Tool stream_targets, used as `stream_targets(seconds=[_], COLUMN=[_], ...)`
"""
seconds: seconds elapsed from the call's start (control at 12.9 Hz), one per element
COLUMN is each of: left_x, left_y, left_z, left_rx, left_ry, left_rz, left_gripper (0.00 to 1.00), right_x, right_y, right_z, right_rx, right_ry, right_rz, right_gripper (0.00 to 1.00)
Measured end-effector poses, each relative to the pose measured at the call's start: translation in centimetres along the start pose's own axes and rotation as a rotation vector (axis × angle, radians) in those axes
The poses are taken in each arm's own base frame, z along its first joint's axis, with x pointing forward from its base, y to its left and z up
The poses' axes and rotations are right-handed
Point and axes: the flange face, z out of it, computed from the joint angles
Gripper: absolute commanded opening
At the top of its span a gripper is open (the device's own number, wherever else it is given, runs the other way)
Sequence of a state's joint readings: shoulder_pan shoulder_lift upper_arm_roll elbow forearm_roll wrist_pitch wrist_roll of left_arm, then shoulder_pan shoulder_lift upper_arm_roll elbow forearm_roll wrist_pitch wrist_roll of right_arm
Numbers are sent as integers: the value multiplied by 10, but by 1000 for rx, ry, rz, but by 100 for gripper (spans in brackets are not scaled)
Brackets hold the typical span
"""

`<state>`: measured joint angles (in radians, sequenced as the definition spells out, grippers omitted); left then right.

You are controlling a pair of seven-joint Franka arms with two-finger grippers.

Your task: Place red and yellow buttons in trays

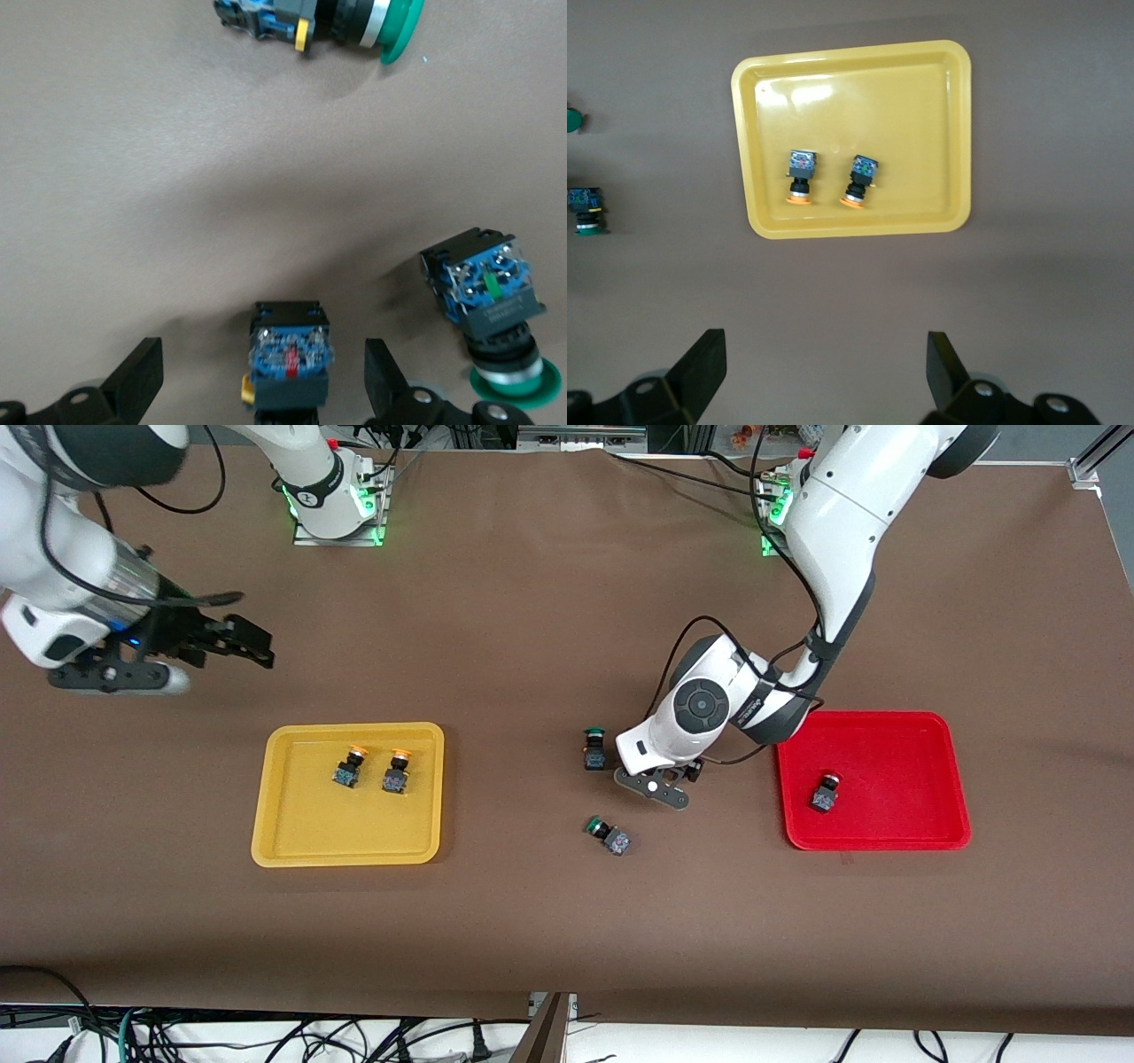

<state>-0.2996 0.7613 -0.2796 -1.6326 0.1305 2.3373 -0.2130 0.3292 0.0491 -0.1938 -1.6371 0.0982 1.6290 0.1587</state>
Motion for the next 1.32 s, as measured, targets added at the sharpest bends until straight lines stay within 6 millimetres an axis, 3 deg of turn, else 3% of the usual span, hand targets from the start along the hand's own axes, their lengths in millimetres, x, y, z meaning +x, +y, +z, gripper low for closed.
stream_targets(seconds=[0.08,0.23,0.39,0.54,0.7,0.85,0.93,1.16,1.32], left_x=[-1,-3,-3,-3,1,4,0,-19,-30], left_y=[0,7,15,13,-3,-42,-71,-177,-238], left_z=[6,13,11,11,2,-32,-52,-89,-99], left_rx=[-2,-3,2,4,16,43,59,150,196], left_ry=[1,-6,-1,1,-6,-57,-105,-215,-252], left_rz=[1,8,14,12,-3,17,45,166,268], left_gripper=[35,14,0,0,0,1,1,1,7], right_x=[-2,-2,0,0,0,4,7,17,20], right_y=[12,36,47,42,38,38,37,36,36], right_z=[-4,1,6,5,0,-3,-6,-10,-9], right_rx=[4,1,-46,-70,-71,-71,-76,-86,-87], right_ry=[-5,-18,-21,-13,3,19,28,42,43], right_rz=[-5,-14,-29,-42,-49,-50,-51,-51,-52], right_gripper=[100,100,100,100,100,100,100,100,100])
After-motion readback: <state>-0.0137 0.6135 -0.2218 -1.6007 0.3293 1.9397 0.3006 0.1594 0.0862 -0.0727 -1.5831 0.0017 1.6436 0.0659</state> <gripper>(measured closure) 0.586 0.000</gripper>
